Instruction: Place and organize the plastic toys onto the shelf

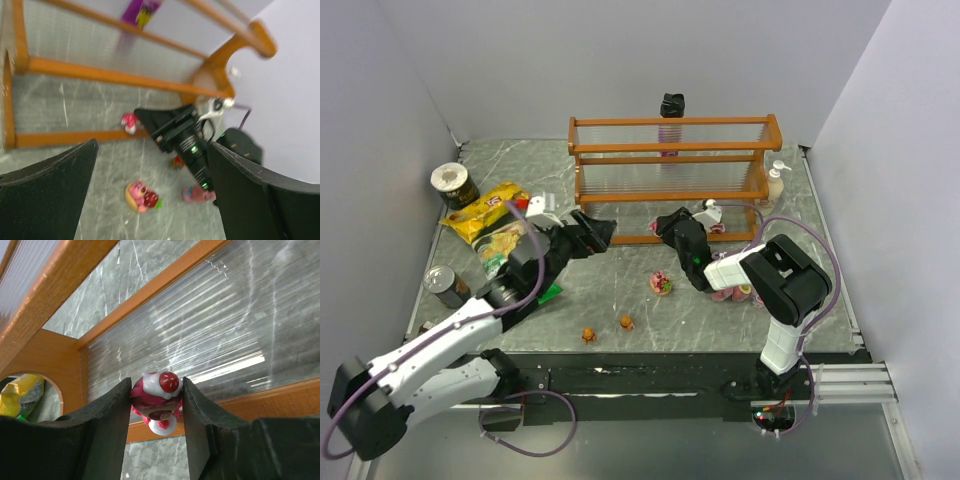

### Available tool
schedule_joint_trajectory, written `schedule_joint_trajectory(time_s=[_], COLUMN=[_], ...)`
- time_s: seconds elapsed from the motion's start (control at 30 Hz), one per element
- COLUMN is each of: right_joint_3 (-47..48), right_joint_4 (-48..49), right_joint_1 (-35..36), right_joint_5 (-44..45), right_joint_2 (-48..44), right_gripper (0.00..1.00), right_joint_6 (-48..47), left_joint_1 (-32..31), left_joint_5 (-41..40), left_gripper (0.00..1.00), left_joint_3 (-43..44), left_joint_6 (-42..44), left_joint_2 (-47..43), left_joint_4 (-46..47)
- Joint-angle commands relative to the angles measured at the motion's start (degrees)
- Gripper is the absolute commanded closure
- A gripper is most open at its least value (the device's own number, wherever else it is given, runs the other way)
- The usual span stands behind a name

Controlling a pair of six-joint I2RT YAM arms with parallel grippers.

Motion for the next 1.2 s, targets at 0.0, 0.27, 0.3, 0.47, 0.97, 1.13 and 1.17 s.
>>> schedule_joint_trajectory(time_s=[0.0,0.27,0.3,0.47,0.97,1.13,1.17], right_joint_3=[1.5,3.0,3.3,6.7,15.1,14.9,14.8], right_joint_4=[3.7,2.7,1.9,-4.9,-26.3,-27.6,-27.6], right_joint_1=[-0.5,-0.2,-0.1,-0.3,-0.2,-0.1,-0.3], right_joint_5=[-0.7,-4.0,-3.7,-1.4,1.0,1.3,1.4], right_joint_2=[-0.6,-2.9,-3.1,-3.5,-1.5,0.1,0.3], right_gripper=[1.0,1.0,1.0,1.0,0.99,0.98,0.98], right_joint_6=[-4.2,-14.0,-15.3,-15.2,-8.4,-6.8,-6.8], left_joint_1=[2.5,2.8,2.8,2.8,3.5,3.8,3.9], left_joint_5=[9.9,12.6,12.6,11.9,13.1,13.6,13.9], left_gripper=[0.04,0.04,0.04,0.04,0.03,0.04,0.04], left_joint_3=[-0.5,-1.4,-1.1,0.4,2.6,1.7,1.5], left_joint_6=[-3.0,1.1,1.8,2.7,1.4,1.3,1.3], left_joint_2=[5.5,15.7,16.3,19.9,25.3,24.7,24.5], left_joint_4=[1.1,9.6,9.9,10.8,10.5,11.2,11.2])
